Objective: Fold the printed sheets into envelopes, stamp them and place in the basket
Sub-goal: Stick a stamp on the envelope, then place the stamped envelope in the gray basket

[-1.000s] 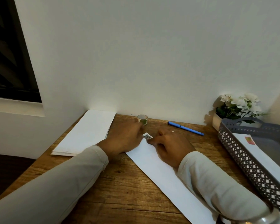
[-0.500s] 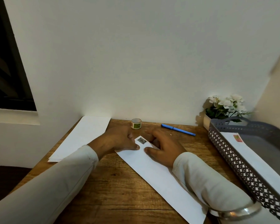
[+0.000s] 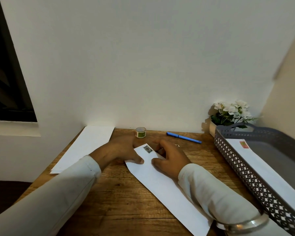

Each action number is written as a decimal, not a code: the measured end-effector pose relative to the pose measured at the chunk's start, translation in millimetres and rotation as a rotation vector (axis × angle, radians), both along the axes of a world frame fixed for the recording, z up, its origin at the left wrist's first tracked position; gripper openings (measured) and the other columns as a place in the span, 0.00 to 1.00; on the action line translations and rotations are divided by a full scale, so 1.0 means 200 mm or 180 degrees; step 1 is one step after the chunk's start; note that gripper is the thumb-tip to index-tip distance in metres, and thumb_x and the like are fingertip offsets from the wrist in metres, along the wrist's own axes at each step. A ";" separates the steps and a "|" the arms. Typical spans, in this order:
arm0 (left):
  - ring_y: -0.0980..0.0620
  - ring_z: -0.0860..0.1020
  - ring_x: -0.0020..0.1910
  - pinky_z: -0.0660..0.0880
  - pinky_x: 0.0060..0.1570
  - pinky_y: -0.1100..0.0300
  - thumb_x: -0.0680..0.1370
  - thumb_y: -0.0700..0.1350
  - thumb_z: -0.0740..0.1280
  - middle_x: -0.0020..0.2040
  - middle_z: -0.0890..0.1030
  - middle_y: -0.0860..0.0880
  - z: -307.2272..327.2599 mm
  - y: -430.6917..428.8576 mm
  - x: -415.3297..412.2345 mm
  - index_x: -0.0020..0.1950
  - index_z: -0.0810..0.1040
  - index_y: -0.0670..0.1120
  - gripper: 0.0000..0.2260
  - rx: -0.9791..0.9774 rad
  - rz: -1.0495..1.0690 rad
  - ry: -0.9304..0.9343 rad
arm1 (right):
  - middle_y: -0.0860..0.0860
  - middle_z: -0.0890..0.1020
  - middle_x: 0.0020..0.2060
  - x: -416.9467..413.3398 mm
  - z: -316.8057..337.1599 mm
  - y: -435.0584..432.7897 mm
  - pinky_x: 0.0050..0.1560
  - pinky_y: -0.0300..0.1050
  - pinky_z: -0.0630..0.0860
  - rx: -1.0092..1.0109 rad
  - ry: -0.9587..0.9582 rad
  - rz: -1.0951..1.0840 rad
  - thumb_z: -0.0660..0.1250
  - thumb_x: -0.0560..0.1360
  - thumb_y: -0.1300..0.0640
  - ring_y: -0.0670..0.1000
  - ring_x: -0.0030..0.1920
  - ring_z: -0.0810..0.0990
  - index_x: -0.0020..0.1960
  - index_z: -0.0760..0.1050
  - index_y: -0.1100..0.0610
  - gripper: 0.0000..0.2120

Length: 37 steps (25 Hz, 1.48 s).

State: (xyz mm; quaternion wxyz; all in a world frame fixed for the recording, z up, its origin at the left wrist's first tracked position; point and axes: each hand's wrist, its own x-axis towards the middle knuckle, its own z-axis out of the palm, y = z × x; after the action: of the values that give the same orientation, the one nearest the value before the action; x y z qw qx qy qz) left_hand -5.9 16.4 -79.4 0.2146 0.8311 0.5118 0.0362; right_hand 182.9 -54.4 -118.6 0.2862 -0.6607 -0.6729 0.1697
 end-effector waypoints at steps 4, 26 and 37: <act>0.52 0.81 0.49 0.79 0.48 0.57 0.74 0.50 0.76 0.50 0.83 0.51 -0.05 0.06 -0.05 0.50 0.84 0.49 0.09 -0.0051 0.0168 -0.1026 | 0.41 0.80 0.55 -0.01 0.01 -0.02 0.58 0.48 0.80 0.0028 0.0854 -0.0127 0.76 0.72 0.53 0.45 0.54 0.79 0.69 0.69 0.42 0.29; 0.52 0.82 0.34 0.83 0.37 0.58 0.76 0.39 0.73 0.42 0.83 0.37 -0.04 0.11 -0.17 0.53 0.83 0.38 0.07 -0.0594 0.1041 -0.3480 | 0.55 0.85 0.42 0.18 0.07 -0.10 0.46 0.44 0.83 -0.0070 0.2170 -0.0275 0.73 0.73 0.69 0.52 0.43 0.84 0.49 0.86 0.58 0.09; 0.46 0.85 0.37 0.83 0.40 0.53 0.76 0.54 0.73 0.37 0.85 0.46 0.00 0.02 -0.11 0.45 0.83 0.41 0.15 0.0403 0.0955 -0.3346 | 0.54 0.86 0.39 0.19 0.19 -0.23 0.38 0.41 0.82 0.0607 0.1897 -0.0763 0.65 0.76 0.71 0.48 0.34 0.83 0.48 0.86 0.58 0.14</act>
State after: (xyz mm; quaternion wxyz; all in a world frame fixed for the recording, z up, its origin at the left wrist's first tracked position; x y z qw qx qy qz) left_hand -27.3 20.9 -79.5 0.3834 0.6303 0.4453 0.5074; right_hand 221.1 -100.9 -81.1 0.5488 -0.6267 -0.4899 0.2567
